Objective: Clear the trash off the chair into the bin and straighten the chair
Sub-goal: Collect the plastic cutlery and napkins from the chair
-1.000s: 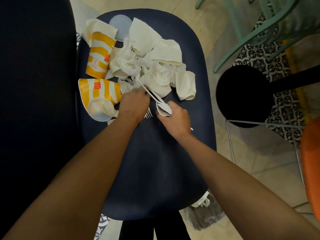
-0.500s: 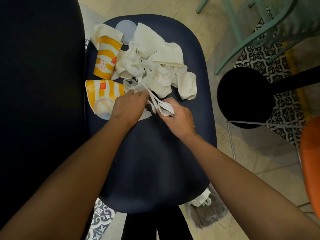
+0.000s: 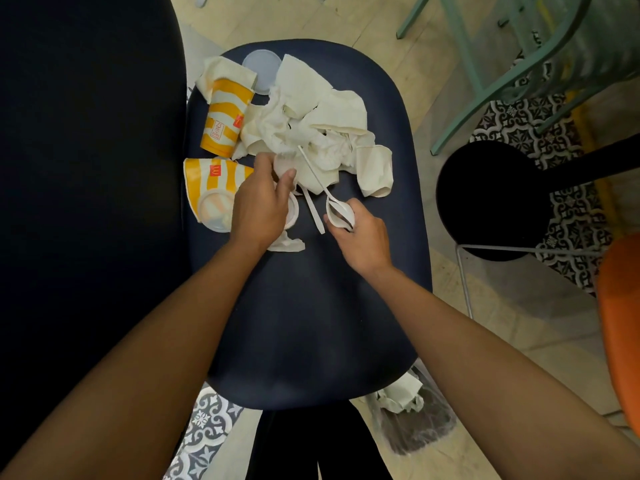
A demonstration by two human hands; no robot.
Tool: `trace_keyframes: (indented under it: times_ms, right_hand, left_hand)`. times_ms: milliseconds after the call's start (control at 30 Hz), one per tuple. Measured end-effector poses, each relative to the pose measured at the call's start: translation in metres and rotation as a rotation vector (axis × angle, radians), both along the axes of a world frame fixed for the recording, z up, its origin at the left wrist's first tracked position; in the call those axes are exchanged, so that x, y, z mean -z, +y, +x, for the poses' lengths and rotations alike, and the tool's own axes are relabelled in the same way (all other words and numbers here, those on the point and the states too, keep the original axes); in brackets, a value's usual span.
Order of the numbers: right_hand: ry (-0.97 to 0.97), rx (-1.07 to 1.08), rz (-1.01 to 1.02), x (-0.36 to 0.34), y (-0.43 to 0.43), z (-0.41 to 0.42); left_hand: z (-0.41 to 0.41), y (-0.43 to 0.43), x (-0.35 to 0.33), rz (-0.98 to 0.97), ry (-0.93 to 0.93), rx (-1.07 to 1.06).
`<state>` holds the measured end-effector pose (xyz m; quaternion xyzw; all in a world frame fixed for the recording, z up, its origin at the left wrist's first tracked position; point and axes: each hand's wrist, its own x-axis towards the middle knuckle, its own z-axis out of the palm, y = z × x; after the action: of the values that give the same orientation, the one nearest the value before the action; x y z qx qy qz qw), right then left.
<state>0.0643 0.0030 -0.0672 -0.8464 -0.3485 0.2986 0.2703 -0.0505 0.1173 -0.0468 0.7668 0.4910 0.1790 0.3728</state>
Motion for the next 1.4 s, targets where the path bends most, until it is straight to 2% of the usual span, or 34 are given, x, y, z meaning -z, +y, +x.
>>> trace_keyframes:
  times_ms: [267,400,633,1100,1400]
  right_hand:
    - [0.019,0.001,0.0,-0.014,-0.017,-0.005]
    - [0.026,-0.025,-0.008,-0.018,-0.035,-0.006]
    - [0.08,-0.022,-0.049,-0.025,-0.077,-0.012]
    - [0.035,0.13,-0.084,-0.034,-0.186,-0.055]
    - [0.058,0.239,-0.137,-0.007,-0.29,-0.06]
  left_hand:
    - [-0.003,-0.043,-0.005,-0.125,-0.095,-0.186]
    - [-0.004,-0.07,-0.007,-0.107,-0.07,-0.228]
    - [-0.011,-0.117,-0.006,-0.263,-0.108,-0.285]
    - [-0.038,-0.226,-0.019,-0.426,-0.108,-0.253]
    - [-0.039,-0.315,-0.002,-0.489,-0.031,-0.077]
